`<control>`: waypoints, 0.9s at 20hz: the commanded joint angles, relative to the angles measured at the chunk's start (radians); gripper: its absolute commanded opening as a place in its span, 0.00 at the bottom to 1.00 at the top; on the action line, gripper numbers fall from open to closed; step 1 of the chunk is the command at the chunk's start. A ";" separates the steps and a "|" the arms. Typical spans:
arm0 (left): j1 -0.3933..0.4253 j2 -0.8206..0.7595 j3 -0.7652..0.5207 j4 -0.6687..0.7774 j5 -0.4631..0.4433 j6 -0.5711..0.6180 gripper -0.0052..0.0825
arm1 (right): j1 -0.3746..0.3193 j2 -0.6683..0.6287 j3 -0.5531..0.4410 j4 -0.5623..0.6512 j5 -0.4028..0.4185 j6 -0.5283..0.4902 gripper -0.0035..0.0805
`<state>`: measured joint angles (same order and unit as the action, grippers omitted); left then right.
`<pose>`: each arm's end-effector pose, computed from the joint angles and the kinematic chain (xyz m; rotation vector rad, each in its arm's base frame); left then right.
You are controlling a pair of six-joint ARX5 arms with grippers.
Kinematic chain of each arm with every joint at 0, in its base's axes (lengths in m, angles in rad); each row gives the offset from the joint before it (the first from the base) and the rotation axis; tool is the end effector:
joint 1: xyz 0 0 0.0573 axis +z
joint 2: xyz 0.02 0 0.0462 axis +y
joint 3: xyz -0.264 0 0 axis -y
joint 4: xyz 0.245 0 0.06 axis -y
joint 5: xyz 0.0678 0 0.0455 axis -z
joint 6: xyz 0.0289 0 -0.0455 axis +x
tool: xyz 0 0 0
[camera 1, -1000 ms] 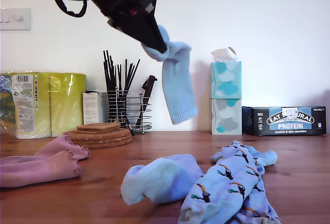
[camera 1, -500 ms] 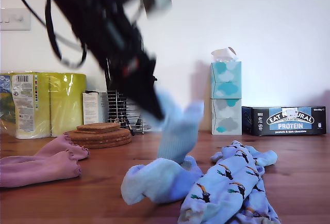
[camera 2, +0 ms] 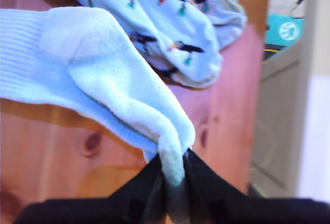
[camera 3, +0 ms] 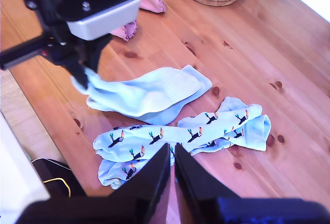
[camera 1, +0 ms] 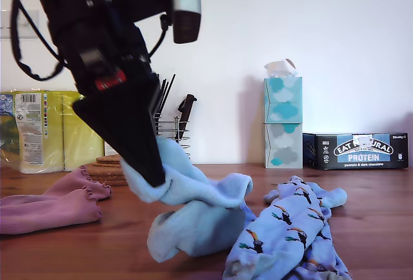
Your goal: Pair up the socks based on colour and pattern, by placing each sock on top of its pair
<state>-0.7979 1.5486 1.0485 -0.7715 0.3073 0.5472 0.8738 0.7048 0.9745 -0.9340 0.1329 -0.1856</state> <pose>0.1934 -0.2109 0.2115 0.7446 1.0127 -1.2927 0.0768 0.0857 0.3382 -0.4996 0.5298 0.7700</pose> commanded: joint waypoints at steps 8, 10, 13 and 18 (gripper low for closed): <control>-0.003 -0.004 -0.011 -0.003 0.089 -0.059 0.44 | 0.002 -0.001 -0.004 0.039 -0.030 -0.010 0.03; -0.003 -0.004 -0.011 0.009 0.049 -0.067 0.53 | 0.002 -0.001 -0.004 0.035 -0.030 -0.010 0.03; -0.003 -0.003 -0.011 0.013 0.055 -0.069 0.55 | 0.002 -0.001 -0.004 0.034 -0.030 -0.009 0.03; -0.003 -0.013 -0.006 -0.001 0.113 -0.113 0.66 | 0.002 -0.001 -0.004 0.035 -0.030 -0.005 0.03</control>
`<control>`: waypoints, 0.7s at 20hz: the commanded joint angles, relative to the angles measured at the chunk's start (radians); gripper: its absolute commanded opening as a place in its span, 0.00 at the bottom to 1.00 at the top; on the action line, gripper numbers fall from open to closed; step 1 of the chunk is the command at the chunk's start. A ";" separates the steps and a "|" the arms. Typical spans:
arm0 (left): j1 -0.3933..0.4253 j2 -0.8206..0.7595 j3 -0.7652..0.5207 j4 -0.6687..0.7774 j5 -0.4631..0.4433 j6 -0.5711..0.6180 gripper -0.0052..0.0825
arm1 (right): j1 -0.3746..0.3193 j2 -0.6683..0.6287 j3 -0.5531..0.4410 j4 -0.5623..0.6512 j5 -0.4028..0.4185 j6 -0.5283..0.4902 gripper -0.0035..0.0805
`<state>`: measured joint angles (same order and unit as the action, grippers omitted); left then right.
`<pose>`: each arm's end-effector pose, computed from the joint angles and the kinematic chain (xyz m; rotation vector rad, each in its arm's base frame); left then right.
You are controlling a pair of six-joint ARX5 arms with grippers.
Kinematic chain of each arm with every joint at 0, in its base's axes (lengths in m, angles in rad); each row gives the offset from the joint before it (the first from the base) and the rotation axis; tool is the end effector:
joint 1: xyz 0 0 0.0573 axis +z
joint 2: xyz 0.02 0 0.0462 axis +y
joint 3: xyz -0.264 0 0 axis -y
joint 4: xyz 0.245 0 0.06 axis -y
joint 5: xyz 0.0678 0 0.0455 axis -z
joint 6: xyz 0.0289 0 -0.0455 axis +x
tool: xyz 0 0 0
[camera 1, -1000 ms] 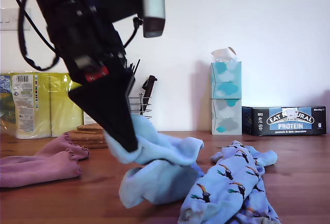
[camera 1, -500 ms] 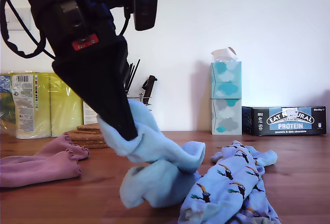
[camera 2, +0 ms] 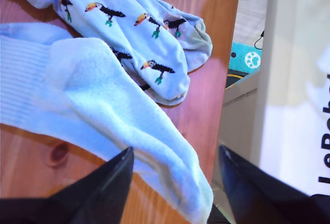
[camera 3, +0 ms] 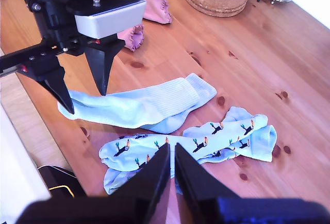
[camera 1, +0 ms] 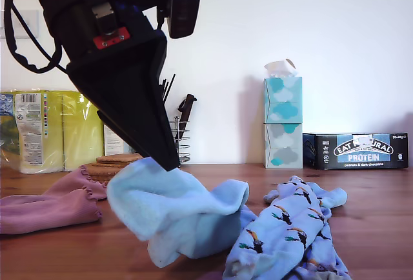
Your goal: Pair up the socks based on colour and pattern, by placing each sock on top of its pair
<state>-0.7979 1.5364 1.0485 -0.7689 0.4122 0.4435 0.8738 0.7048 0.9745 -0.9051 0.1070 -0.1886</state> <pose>0.1904 -0.2118 0.2158 0.5882 1.0596 -1.3216 0.0773 0.0875 0.3404 -0.4810 0.5050 0.7961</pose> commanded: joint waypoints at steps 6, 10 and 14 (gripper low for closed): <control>-0.003 -0.093 0.050 -0.043 0.027 -0.052 0.66 | 0.002 -0.001 -0.004 0.011 -0.004 0.009 0.03; 0.027 -0.178 0.053 -0.044 -0.003 -0.113 0.25 | 0.002 0.000 -0.011 0.082 -0.031 0.027 0.03; 0.111 -0.239 0.050 -0.017 -0.033 -0.132 0.03 | 0.002 -0.001 -0.083 0.274 -0.056 0.058 0.03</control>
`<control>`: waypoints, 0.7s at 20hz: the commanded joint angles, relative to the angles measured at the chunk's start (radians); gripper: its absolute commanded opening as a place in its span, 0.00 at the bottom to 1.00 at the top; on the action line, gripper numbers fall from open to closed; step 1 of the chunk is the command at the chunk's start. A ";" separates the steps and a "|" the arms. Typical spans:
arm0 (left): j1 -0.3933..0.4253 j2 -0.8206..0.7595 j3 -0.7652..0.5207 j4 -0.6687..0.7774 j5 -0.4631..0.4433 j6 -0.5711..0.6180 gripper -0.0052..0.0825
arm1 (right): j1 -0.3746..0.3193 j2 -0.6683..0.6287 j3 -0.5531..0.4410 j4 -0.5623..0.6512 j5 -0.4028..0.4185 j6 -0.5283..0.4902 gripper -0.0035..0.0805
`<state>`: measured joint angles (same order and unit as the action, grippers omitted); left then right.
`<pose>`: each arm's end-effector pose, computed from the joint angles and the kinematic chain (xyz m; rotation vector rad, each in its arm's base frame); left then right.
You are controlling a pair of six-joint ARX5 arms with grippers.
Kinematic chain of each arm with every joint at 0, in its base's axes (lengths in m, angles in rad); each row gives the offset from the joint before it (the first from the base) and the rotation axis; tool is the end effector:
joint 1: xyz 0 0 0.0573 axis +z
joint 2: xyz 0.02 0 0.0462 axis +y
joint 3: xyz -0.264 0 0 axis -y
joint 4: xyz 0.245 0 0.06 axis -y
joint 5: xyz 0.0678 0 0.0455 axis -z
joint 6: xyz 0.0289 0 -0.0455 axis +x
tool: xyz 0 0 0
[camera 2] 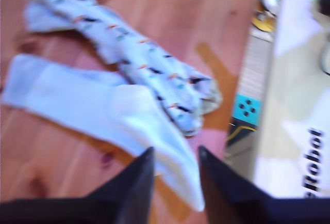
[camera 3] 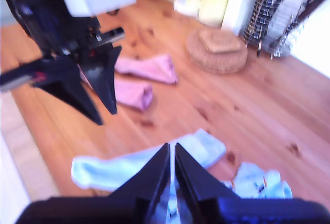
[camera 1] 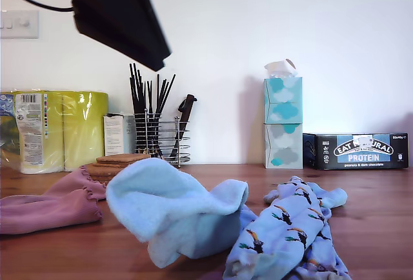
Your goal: Pair up the socks based on colour and pattern, by placing each sock on top of its pair
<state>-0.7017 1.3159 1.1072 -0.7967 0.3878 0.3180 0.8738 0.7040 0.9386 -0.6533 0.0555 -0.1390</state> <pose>0.1886 -0.1737 0.2871 0.4253 0.8770 -1.1541 0.0856 0.0997 0.3504 -0.3225 0.3289 0.8333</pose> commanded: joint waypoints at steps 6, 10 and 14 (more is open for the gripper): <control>0.177 -0.204 -0.137 0.098 -0.049 -0.005 0.03 | -0.041 -0.058 -0.239 0.247 -0.067 0.012 0.03; 0.323 -0.366 -0.325 0.169 -0.064 0.005 0.03 | -0.158 -0.162 -0.286 0.155 -0.198 0.006 0.03; 0.451 -0.426 -0.372 0.152 -0.096 0.043 0.03 | -0.234 -0.231 -0.286 -0.004 -0.349 0.013 0.03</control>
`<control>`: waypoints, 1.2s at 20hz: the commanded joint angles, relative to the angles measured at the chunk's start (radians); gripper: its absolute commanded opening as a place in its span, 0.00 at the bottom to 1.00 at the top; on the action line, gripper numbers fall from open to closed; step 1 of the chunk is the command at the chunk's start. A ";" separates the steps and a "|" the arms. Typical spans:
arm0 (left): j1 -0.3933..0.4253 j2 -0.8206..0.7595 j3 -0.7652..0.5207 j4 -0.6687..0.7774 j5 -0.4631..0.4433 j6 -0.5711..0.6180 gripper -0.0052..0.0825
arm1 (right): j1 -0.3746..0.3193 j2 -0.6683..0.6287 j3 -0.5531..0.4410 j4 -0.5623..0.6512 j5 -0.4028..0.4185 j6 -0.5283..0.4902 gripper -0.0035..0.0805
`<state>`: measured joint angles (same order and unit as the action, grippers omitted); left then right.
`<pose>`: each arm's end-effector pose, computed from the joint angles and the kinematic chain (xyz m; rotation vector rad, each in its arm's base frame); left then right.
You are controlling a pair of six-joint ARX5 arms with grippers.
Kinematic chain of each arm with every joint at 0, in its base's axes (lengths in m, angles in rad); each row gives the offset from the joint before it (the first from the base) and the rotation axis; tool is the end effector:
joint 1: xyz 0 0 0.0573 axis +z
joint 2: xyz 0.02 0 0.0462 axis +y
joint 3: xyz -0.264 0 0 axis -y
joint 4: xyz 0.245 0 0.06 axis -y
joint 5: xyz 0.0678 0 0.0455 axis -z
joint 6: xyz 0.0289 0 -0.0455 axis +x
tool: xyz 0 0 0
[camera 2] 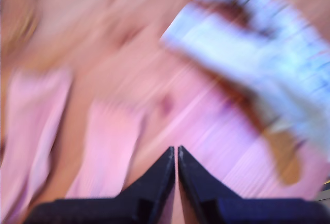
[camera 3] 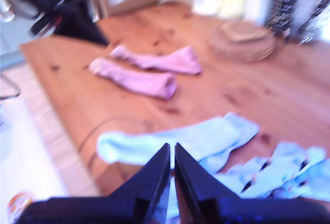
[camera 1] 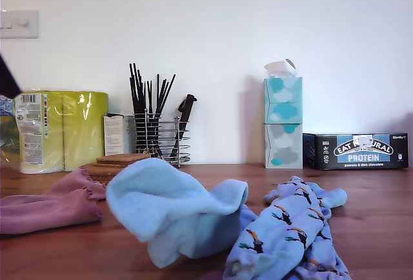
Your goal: Pair up the socks based on colour and pattern, by placing each sock on top of its pair
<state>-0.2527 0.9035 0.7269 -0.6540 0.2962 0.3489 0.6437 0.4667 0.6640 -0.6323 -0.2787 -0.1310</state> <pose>0.1651 -0.0514 0.2564 0.3018 0.7411 -0.6574 0.0747 0.0660 0.2889 -0.2014 0.3834 0.9359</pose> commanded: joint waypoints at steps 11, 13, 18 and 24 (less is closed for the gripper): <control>0.080 0.353 0.010 0.180 -0.113 0.153 0.03 | -0.010 -0.001 -0.011 -0.053 -0.027 -0.008 0.03; 0.099 0.423 0.014 0.152 -0.138 0.150 0.03 | -0.010 -0.001 -0.011 -0.053 -0.026 -0.009 0.03; 0.134 0.529 0.014 0.149 -0.165 0.122 0.03 | -0.010 -0.001 -0.011 -0.053 -0.026 -0.024 0.03; 0.101 0.678 0.025 0.148 -0.146 0.052 0.03 | -0.010 -0.001 -0.011 -0.052 -0.026 -0.026 0.03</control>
<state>-0.1341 1.5536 0.7658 -0.4973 0.1398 0.4171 0.6407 0.4683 0.6636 -0.6899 -0.3042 -0.1551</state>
